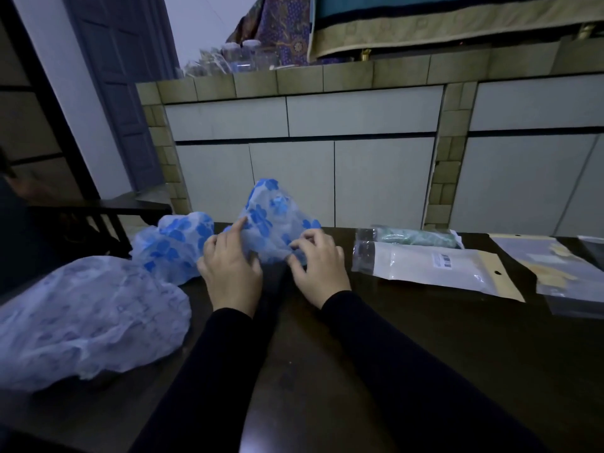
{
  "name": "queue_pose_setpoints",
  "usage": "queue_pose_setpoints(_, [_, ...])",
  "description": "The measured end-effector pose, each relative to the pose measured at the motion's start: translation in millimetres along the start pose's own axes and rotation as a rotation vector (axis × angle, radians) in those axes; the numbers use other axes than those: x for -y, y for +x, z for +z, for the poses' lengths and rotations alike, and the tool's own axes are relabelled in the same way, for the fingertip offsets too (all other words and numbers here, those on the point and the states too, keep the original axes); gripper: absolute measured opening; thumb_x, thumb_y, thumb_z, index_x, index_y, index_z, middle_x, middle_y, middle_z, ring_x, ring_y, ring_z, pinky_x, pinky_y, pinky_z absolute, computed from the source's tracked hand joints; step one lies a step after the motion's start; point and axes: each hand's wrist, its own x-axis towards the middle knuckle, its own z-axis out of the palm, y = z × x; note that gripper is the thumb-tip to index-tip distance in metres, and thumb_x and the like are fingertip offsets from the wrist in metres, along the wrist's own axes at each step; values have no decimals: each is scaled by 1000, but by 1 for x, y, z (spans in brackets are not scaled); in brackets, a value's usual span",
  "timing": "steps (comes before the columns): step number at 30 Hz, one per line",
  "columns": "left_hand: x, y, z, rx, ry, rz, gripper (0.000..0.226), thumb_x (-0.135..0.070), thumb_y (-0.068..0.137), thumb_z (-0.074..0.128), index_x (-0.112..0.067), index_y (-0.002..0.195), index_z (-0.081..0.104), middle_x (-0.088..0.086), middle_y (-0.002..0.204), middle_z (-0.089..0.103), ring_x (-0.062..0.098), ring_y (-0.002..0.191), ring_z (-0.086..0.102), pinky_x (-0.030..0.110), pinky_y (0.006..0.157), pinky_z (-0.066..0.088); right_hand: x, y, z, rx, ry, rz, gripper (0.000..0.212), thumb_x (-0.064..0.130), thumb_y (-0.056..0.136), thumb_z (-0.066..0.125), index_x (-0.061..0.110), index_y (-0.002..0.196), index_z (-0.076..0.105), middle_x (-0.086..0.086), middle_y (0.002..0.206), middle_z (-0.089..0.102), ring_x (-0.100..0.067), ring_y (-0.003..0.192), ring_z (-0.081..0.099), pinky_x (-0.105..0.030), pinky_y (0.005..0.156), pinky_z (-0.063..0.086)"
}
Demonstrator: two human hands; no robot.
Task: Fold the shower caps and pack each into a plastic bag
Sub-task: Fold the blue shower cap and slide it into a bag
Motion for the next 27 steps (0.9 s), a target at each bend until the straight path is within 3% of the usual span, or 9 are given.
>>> queue_pose_setpoints(4, [-7, -2, -11, -124, -119, 146, 35, -23, 83, 60, -20, 117, 61, 6, 110, 61, 28, 111, 54, 44, 90, 38, 4, -10, -23, -212, 177, -31, 39, 42, 89, 37, 14, 99, 62, 1, 109, 60, -12, 106, 49, -27, 85, 25])
queue_pose_setpoints(8, [-25, -4, -31, -185, -297, 152, 31, -36, 87, 59, -17, 111, 63, 0, 91, 70, 21, 81, 61, 31, 83, 35, 10, -22, -53, -272, 303, -25, 33, 38, 95, 40, 12, 87, 58, 16, 70, 49, -4, 72, 37, -25, 72, 30])
queue_pose_setpoints(12, [-50, 3, -60, -235, -306, 215, 43, -59, 78, 59, -18, 68, 63, -7, 54, 50, 18, 52, 49, 25, 56, 33, 16, -29, -98, -272, 502, 19, 27, 34, 99, 42, 19, 78, 49, 7, 58, 40, -6, 55, 39, -21, 52, 31])
queue_pose_setpoints(15, [-77, 16, -73, -90, -337, 154, 53, -62, 74, 65, -16, 55, 47, -2, 48, 44, 16, 50, 41, 31, 52, 31, 14, -28, -125, -283, 527, 115, 33, 31, 101, 44, 15, 73, 49, -4, 64, 50, -10, 59, 46, -26, 55, 38])
queue_pose_setpoints(17, [-95, 19, -73, 106, -429, 114, 52, -59, 77, 67, -13, 58, 53, -2, 53, 57, 14, 52, 49, 31, 55, 38, 7, -19, -136, -262, 603, 277, 40, 38, 98, 46, 6, 76, 54, -16, 75, 62, -24, 71, 58, -35, 69, 50])
queue_pose_setpoints(19, [-103, 17, -69, 350, -603, 42, 42, -54, 75, 72, -13, 69, 64, -8, 58, 64, 5, 52, 53, 22, 53, 42, -7, -9, -149, -232, 832, 526, 42, 40, 94, 49, 2, 84, 62, -20, 89, 68, -31, 80, 64, -47, 84, 52])
queue_pose_setpoints(22, [-104, 8, -55, 638, -742, -6, 47, -49, 60, 75, -4, 69, 65, -5, 59, 59, 8, 57, 52, 25, 57, 41, -33, -13, -173, -90, 1111, 837, 51, 46, 90, 53, 2, 108, 69, -18, 106, 70, -32, 90, 67, -47, 90, 51])
queue_pose_setpoints(24, [-102, 0, -42, 679, -783, -88, 40, -42, 57, 73, -5, 71, 68, 3, 66, 67, 12, 62, 58, 31, 64, 47, -47, -26, -190, 40, 1146, 913, 59, 56, 84, 53, 3, 102, 71, -18, 99, 71, -32, 85, 66, -39, 86, 50])
queue_pose_setpoints(27, [-102, -13, -22, 564, -849, -204, 52, -50, 59, 70, -1, 76, 68, 12, 77, 72, 16, 69, 60, 37, 68, 50, -62, -44, -200, 75, 1080, 900, 38, 45, 82, 60, 9, 89, 69, -8, 75, 67, -22, 59, 57, -29, 60, 39])
